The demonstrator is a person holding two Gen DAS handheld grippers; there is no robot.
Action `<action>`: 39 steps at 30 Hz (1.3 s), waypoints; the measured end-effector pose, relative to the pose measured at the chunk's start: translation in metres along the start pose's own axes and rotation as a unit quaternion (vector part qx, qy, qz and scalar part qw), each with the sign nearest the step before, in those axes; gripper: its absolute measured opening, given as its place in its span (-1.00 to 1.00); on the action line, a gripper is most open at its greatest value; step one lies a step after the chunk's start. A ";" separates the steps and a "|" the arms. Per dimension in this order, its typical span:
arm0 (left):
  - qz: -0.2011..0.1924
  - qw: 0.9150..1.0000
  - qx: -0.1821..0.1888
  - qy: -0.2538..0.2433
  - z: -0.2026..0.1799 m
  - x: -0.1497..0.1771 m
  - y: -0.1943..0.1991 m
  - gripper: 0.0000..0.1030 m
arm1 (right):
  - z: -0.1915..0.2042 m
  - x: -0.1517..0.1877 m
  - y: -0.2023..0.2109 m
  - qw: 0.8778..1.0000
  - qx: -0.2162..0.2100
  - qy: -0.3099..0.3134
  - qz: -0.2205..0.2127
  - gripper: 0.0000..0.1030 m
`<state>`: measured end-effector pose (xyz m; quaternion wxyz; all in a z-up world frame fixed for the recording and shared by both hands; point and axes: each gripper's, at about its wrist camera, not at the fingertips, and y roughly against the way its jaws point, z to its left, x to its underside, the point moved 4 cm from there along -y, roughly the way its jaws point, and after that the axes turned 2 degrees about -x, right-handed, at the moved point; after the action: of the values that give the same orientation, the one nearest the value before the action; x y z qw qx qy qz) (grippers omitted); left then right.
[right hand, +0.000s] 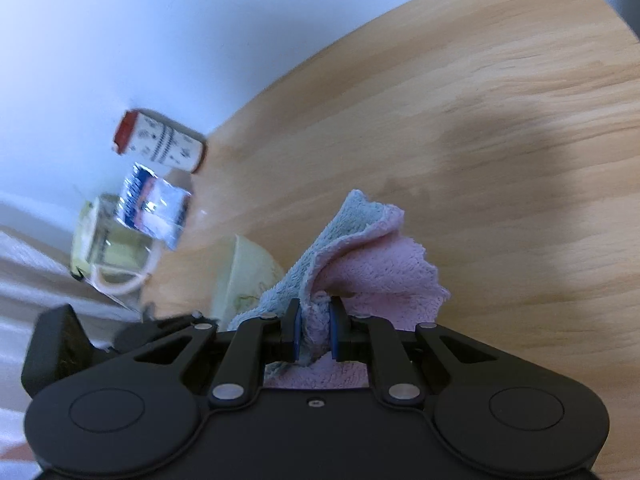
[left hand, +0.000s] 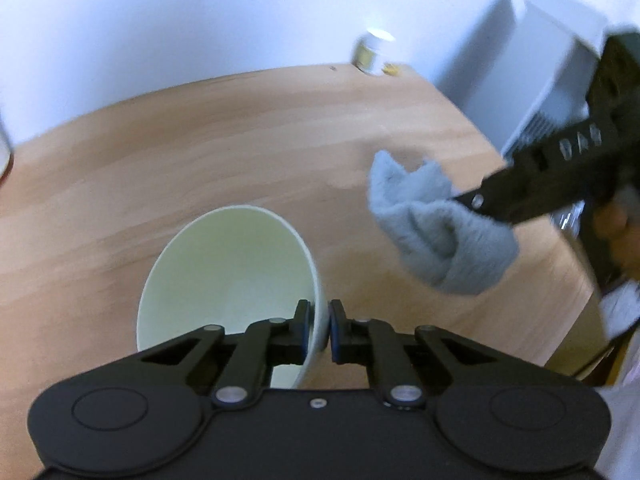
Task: Clean bowl
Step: 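Tilt the bowl with the left gripper while the right gripper brings the cloth to its outside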
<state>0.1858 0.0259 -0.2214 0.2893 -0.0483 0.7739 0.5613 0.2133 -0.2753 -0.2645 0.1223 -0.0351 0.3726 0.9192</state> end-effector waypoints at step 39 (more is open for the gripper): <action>-0.042 0.990 0.132 0.007 0.062 -0.002 0.083 -0.78 | 0.064 -0.037 -0.101 0.991 -0.061 -0.116 0.018 -0.71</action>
<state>0.1793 0.1113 -0.1632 0.3108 -0.0461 0.8407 0.4409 0.2759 -0.1681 -0.2805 0.1453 0.0710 0.3000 0.9401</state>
